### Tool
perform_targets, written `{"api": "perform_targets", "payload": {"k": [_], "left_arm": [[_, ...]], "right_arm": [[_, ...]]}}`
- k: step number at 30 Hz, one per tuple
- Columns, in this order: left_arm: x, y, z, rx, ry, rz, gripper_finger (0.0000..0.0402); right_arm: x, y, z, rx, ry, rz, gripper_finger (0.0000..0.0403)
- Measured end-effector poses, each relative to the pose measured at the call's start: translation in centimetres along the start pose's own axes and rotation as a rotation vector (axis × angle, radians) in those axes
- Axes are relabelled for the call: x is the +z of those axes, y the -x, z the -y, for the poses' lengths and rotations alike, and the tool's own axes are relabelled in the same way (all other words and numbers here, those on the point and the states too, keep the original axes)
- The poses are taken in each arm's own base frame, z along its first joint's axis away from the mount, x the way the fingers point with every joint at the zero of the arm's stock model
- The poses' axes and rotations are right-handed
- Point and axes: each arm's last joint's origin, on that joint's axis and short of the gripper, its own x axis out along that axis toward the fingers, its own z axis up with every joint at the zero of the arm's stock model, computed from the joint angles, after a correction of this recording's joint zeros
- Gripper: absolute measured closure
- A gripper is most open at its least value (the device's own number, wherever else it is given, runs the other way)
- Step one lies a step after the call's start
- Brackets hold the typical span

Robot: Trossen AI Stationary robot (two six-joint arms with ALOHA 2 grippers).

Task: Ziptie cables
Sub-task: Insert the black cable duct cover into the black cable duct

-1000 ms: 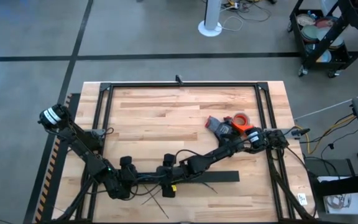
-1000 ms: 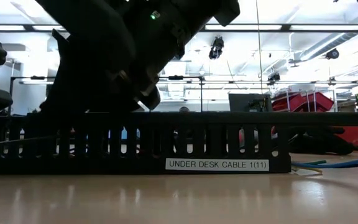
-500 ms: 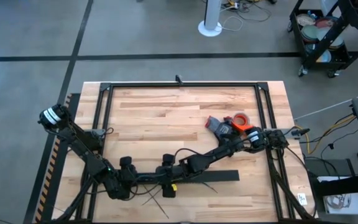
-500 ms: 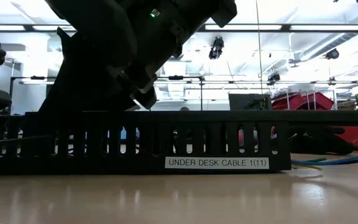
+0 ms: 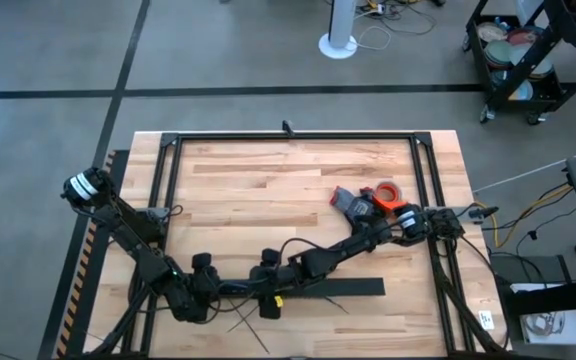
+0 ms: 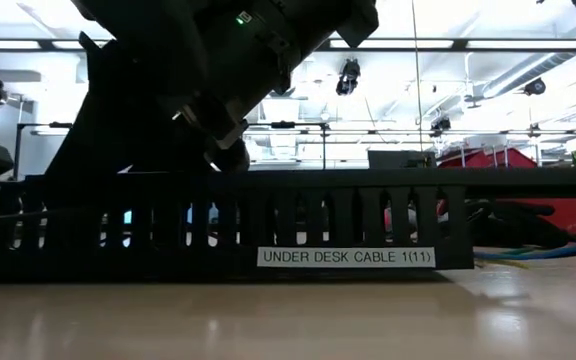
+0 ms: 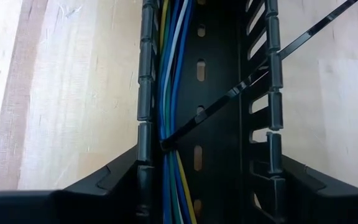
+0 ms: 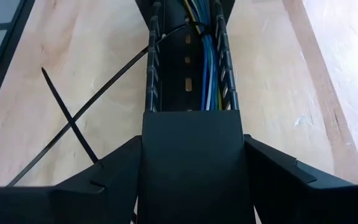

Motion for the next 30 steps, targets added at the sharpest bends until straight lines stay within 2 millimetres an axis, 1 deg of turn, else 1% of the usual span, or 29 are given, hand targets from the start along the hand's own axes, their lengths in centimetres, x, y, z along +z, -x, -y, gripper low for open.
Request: {"api": "perform_targets", "payload": {"k": [4,8,15,18,22,26,30], "left_arm": [[0.0,0.0,0.0,0.000,0.001,-0.001,0.0171],[0.0,0.0,0.0,0.002,0.034,0.001,0.0171],[0.0,0.0,0.0,0.005,0.096,0.006,0.0170],[0.0,0.0,-0.1,0.007,0.110,0.006,0.0171],[0.0,0.0,0.0,0.004,0.124,0.010,0.0167],[0.1,0.0,0.0,-0.002,0.137,0.013,0.0167],[0.1,0.0,0.0,0.000,0.145,0.017,0.0167]], "right_arm": [[-0.1,-0.3,0.0,0.001,-0.032,0.010,0.0171],[-0.2,-0.4,0.0,-0.018,-0.036,0.016,0.0183],[-0.4,-0.1,-0.5,-0.054,-0.014,0.008,0.0177],[-0.4,0.0,-0.6,-0.061,-0.050,0.006,0.0181],[-0.4,0.0,-1.1,-0.024,-0.049,0.011,0.0183],[-0.4,0.0,-1.2,0.013,-0.024,0.008,0.0170],[-0.5,0.0,-1.3,0.037,0.019,-0.008,0.0177]]}}
